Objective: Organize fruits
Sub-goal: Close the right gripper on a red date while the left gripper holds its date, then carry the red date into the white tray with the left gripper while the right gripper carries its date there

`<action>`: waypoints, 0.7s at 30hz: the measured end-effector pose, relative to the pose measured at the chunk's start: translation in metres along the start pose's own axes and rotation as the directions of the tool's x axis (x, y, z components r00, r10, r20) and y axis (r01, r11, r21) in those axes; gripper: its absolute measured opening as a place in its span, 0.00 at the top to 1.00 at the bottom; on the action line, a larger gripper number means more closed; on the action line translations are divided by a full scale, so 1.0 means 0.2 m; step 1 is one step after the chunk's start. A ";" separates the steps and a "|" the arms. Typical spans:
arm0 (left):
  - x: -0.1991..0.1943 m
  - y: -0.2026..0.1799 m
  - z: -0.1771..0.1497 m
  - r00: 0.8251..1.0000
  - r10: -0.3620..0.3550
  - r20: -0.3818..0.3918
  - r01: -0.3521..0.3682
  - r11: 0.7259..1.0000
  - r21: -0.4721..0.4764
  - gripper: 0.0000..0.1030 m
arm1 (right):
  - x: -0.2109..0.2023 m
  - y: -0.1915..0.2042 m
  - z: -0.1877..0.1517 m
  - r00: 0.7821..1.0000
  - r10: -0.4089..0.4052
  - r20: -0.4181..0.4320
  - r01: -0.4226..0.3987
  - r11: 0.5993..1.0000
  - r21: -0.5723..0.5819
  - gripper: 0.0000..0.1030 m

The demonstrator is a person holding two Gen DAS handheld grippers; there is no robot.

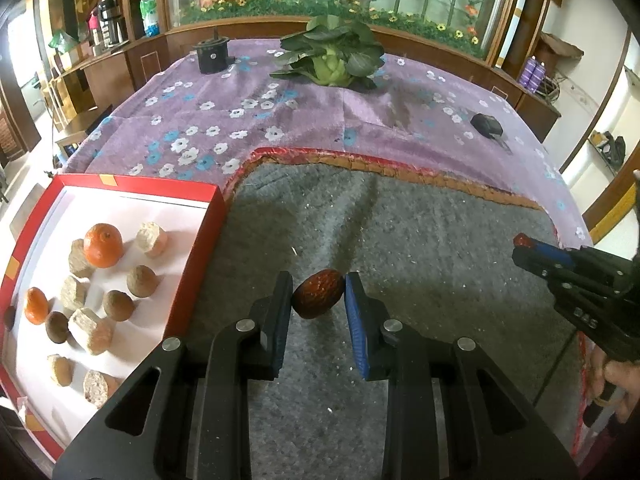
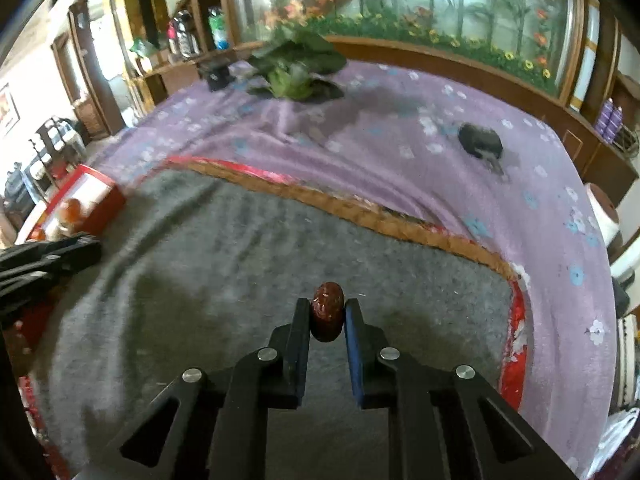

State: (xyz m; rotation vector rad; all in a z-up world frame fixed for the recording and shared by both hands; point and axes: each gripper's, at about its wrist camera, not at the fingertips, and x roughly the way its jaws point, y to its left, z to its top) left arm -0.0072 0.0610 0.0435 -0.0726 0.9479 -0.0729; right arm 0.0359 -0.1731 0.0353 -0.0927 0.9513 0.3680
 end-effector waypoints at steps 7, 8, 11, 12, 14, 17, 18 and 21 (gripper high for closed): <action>-0.09 0.07 -0.03 0.999 0.013 0.029 -0.013 1.000 -0.003 0.75 | -0.06 0.25 0.03 0.994 0.104 0.033 -0.102 0.994 -0.044 0.84; -0.10 0.09 -0.03 0.999 0.016 0.033 -0.016 1.000 -0.005 0.75 | -0.07 0.29 0.03 0.993 0.114 0.034 -0.112 0.992 -0.053 0.84; -0.14 0.14 -0.05 0.998 0.032 0.046 -0.031 0.999 -0.014 0.75 | -0.06 0.41 0.05 0.990 0.141 0.028 -0.138 0.986 -0.088 0.84; -0.15 0.16 -0.06 0.998 0.037 0.048 -0.036 0.999 -0.017 0.75 | -0.05 0.46 0.05 0.988 0.151 0.024 -0.148 0.984 -0.098 0.84; -0.17 0.19 -0.06 0.998 0.047 0.053 -0.045 0.999 -0.024 0.75 | -0.04 0.53 0.06 0.986 0.164 0.021 -0.161 0.980 -0.119 0.84; -0.19 0.25 -0.07 0.996 0.062 0.061 -0.059 0.997 -0.040 0.75 | -0.04 0.63 0.08 0.983 0.185 0.013 -0.181 0.971 -0.154 0.84; -0.20 0.27 -0.08 0.996 0.066 0.062 -0.063 0.997 -0.044 0.75 | -0.03 0.66 0.08 0.982 0.189 0.013 -0.185 0.969 -0.163 0.84; -0.22 0.32 -0.09 0.994 0.082 0.067 -0.078 0.995 -0.057 0.75 | -0.02 0.74 0.10 0.978 0.206 0.005 -0.202 0.961 -0.189 0.84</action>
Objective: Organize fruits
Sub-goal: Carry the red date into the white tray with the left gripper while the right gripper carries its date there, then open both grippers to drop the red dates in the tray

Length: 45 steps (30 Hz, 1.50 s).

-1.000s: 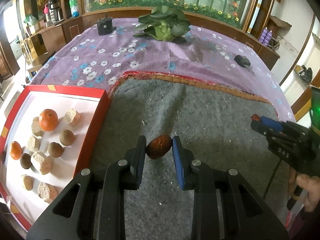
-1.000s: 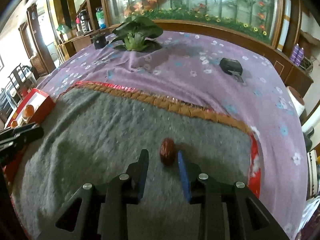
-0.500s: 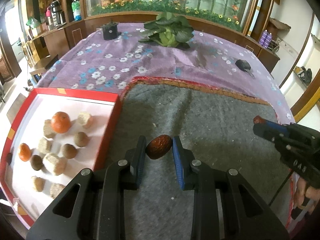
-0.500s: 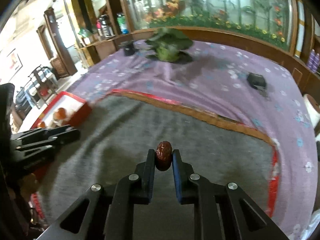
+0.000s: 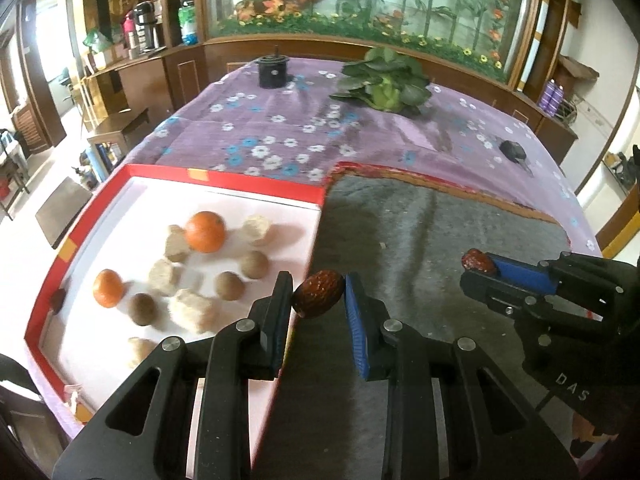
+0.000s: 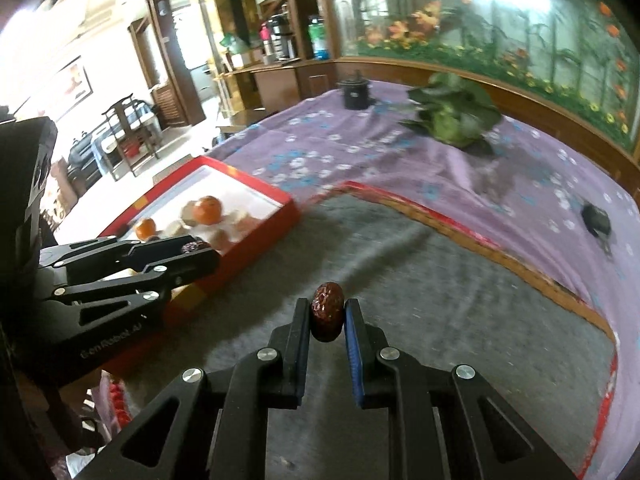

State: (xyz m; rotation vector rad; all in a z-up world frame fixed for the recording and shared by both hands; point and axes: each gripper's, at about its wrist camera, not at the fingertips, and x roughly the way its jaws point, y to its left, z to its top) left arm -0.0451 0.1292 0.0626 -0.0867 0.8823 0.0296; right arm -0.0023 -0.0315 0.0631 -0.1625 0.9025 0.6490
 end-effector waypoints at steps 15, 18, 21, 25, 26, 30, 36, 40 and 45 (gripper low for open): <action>-0.02 0.29 -0.01 0.997 0.080 0.004 -0.079 0.993 -0.083 0.75 | 0.14 0.25 0.14 0.998 0.059 -0.021 -0.060 0.994 -0.089 0.84; -0.02 0.34 -0.01 0.996 0.090 0.001 -0.089 0.991 -0.098 0.75 | 0.18 0.30 0.16 0.997 0.070 -0.030 -0.073 0.992 -0.106 0.84; -0.02 0.40 -0.01 0.995 0.103 0.000 -0.102 0.988 -0.119 0.75 | 0.23 0.35 0.19 0.996 0.082 -0.042 -0.086 0.989 -0.121 0.84; -0.01 0.50 -0.02 0.992 0.124 -0.009 -0.124 0.980 -0.155 0.75 | 0.30 0.42 0.22 0.992 0.110 -0.060 -0.117 0.984 -0.138 0.84; -0.01 0.52 -0.02 0.992 0.127 -0.011 -0.127 0.978 -0.163 0.75 | 0.32 0.43 0.22 0.992 0.112 -0.065 -0.121 0.982 -0.142 0.84; 0.02 0.56 -0.02 0.990 0.135 -0.026 -0.138 0.975 -0.176 0.75 | 0.39 0.48 0.23 0.989 0.121 -0.087 -0.133 0.979 -0.157 0.84; 0.04 0.55 -0.03 0.988 0.149 -0.027 -0.151 0.975 -0.165 0.75 | 0.45 0.54 0.23 0.984 0.141 -0.110 -0.159 0.972 -0.176 0.84; 0.06 0.56 -0.03 0.985 0.169 -0.031 -0.172 0.971 -0.164 0.75 | 0.48 0.54 0.22 0.981 0.152 -0.120 -0.171 0.971 -0.166 0.84; 0.09 0.57 -0.04 0.981 0.186 -0.054 -0.192 0.965 -0.177 0.75 | 0.50 0.52 0.20 0.979 0.166 -0.122 -0.184 0.971 -0.150 0.84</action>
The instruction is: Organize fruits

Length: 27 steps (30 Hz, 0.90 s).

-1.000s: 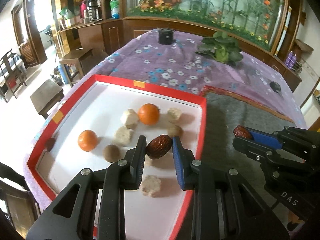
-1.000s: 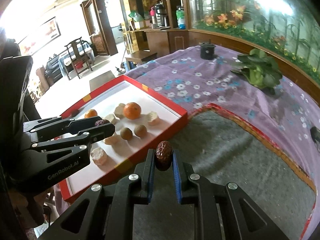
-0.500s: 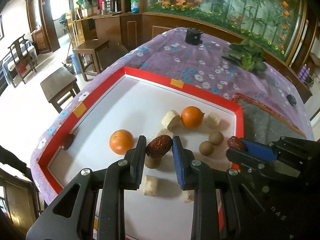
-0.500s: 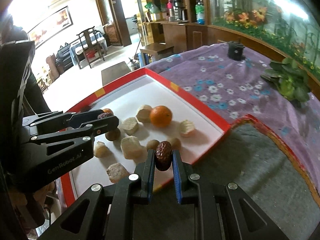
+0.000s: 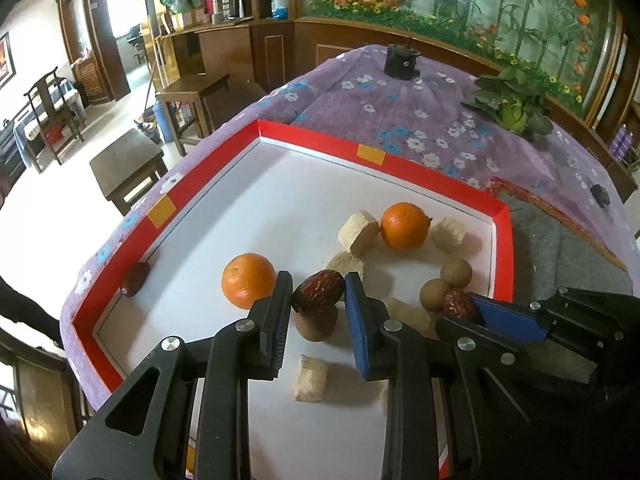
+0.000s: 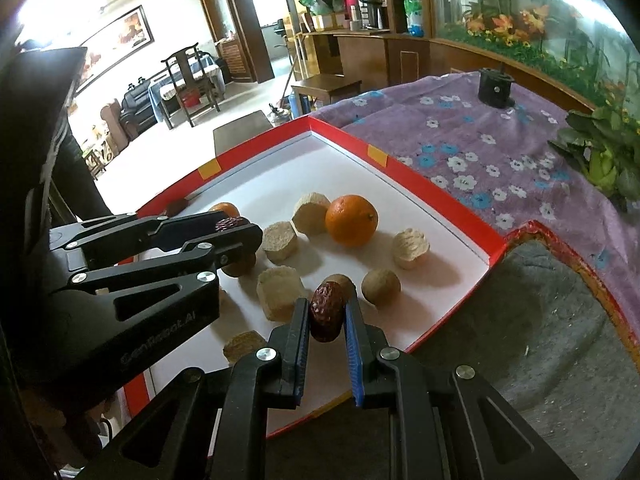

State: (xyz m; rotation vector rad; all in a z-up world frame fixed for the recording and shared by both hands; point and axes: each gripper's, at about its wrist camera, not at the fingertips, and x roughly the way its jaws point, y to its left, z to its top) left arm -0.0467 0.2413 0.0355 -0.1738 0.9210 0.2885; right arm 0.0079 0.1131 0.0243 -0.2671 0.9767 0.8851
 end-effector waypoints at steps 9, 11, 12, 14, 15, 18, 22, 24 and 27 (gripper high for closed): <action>-0.04 -0.02 -0.01 0.998 0.020 0.053 -0.020 1.000 0.008 0.41 | -0.04 0.01 -0.03 1.000 0.000 0.018 0.000 1.000 0.009 0.81; -0.05 -0.03 -0.01 0.997 0.034 0.065 -0.035 0.999 0.014 0.41 | -0.07 0.00 -0.05 0.999 -0.015 0.030 0.014 1.000 0.019 0.81; -0.06 -0.03 -0.01 0.997 0.033 0.064 -0.034 0.999 0.012 0.41 | -0.09 -0.01 -0.05 0.999 -0.025 0.037 0.024 0.999 0.029 0.81; -0.06 -0.04 -0.02 0.997 0.031 0.067 -0.032 0.999 0.012 0.41 | -0.12 -0.02 -0.08 0.997 -0.051 0.061 0.048 0.998 0.050 0.79; -0.07 -0.05 -0.03 0.997 0.034 0.073 -0.035 0.999 0.013 0.41 | -0.14 -0.02 -0.09 0.995 -0.056 0.076 0.052 0.997 0.058 0.79; -0.10 -0.06 -0.05 0.996 0.027 0.088 -0.027 1.000 0.001 0.41 | -0.17 -0.03 -0.12 0.990 -0.103 0.093 0.096 0.992 0.079 0.73; -0.15 -0.08 -0.09 0.992 0.038 0.119 -0.036 0.999 -0.021 0.29 | -0.22 -0.04 -0.15 0.987 -0.114 0.113 0.103 0.990 0.095 0.72; -0.19 -0.09 -0.11 0.989 0.047 0.140 -0.043 0.999 -0.029 0.29 | -0.25 -0.04 -0.17 0.983 -0.127 0.131 0.114 0.988 0.103 0.72; -0.21 -0.09 -0.13 0.990 0.038 0.135 -0.034 0.999 -0.036 0.29 | -0.27 -0.05 -0.19 0.982 -0.128 0.137 0.113 0.987 0.113 0.70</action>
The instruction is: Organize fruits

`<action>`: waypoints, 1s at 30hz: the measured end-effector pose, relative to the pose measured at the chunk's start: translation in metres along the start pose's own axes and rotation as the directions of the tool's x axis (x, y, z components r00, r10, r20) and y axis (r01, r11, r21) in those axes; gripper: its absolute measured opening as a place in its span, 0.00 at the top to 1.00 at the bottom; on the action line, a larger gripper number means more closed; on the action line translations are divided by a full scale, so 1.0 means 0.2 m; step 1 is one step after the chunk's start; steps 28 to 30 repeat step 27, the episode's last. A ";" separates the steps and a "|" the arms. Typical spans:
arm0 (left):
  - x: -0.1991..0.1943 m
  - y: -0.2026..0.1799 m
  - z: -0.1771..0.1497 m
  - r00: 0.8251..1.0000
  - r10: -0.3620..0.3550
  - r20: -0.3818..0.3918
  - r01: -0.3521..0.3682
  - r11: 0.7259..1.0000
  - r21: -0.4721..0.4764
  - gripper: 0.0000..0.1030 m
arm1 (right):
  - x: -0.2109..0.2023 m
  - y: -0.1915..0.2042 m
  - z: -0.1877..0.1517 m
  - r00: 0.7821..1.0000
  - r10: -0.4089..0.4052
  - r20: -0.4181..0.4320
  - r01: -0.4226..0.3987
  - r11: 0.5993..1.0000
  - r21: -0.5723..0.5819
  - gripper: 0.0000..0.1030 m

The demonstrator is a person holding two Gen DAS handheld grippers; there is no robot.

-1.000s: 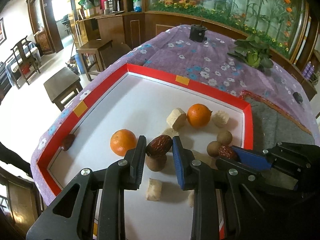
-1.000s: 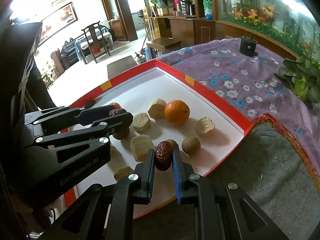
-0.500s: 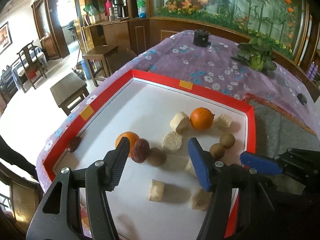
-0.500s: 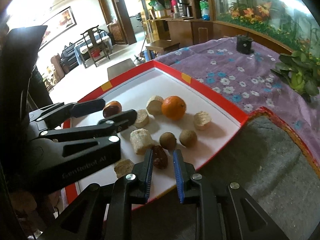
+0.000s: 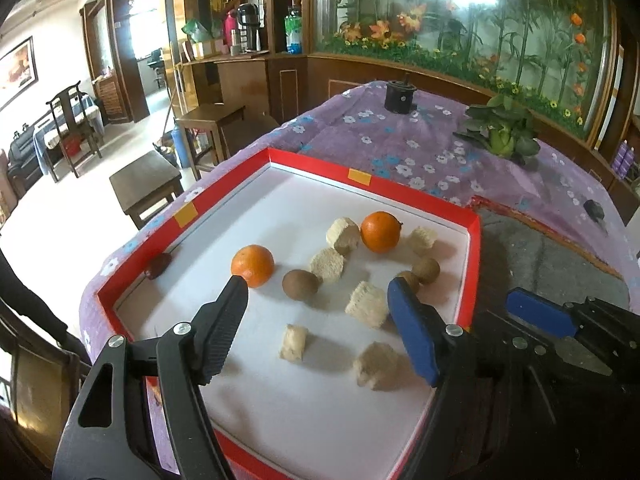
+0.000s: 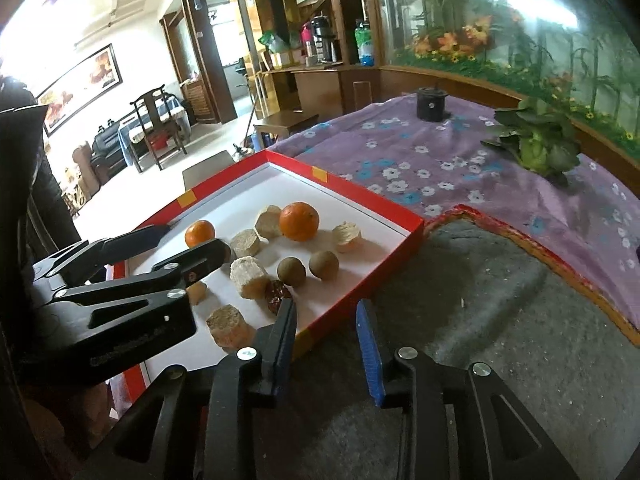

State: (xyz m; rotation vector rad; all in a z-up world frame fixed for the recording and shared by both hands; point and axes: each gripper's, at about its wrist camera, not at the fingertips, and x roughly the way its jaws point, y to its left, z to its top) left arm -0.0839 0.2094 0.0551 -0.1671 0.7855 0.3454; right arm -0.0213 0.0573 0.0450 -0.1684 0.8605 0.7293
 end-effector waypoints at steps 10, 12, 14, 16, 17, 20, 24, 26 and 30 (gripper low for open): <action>-0.03 -0.04 -0.04 1.000 0.019 -0.001 -0.019 0.999 0.027 0.29 | -0.05 -0.01 -0.03 1.000 -0.006 -0.004 0.006 1.000 -0.010 0.69; -0.04 -0.05 -0.04 1.000 0.018 0.000 -0.018 0.999 0.033 0.29 | -0.06 -0.02 -0.04 1.000 -0.008 -0.001 0.008 1.000 -0.008 0.69; -0.04 -0.05 -0.03 1.000 0.017 0.002 -0.017 0.999 0.039 0.29 | -0.07 -0.03 -0.03 1.000 -0.007 0.004 0.007 1.000 -0.001 0.69; -0.04 -0.06 -0.03 1.000 0.013 -0.001 -0.013 0.999 0.040 0.29 | -0.07 -0.03 -0.04 1.000 -0.008 0.004 0.008 1.000 0.003 0.69; -0.03 -0.06 -0.03 1.000 0.008 -0.004 -0.008 0.999 0.039 0.29 | -0.07 -0.03 -0.04 1.000 -0.009 0.001 0.009 1.000 0.002 0.68; -0.02 -0.07 -0.03 1.000 0.015 -0.001 -0.015 0.999 0.041 0.29 | -0.07 -0.04 -0.04 1.000 -0.013 -0.001 0.013 1.000 0.001 0.68; -0.02 -0.08 -0.03 0.999 0.031 0.009 -0.032 0.998 0.052 0.29 | -0.07 -0.05 -0.04 1.000 -0.012 -0.003 0.012 1.000 0.006 0.67; -0.03 -0.09 -0.04 0.999 0.031 0.011 -0.031 0.998 0.059 0.29 | -0.07 -0.06 -0.04 1.000 -0.011 -0.004 0.011 1.000 0.013 0.67; -0.03 -0.10 -0.04 1.000 0.028 0.009 -0.028 0.998 0.060 0.29 | -0.07 -0.07 -0.05 1.000 -0.012 -0.004 0.012 1.000 0.015 0.67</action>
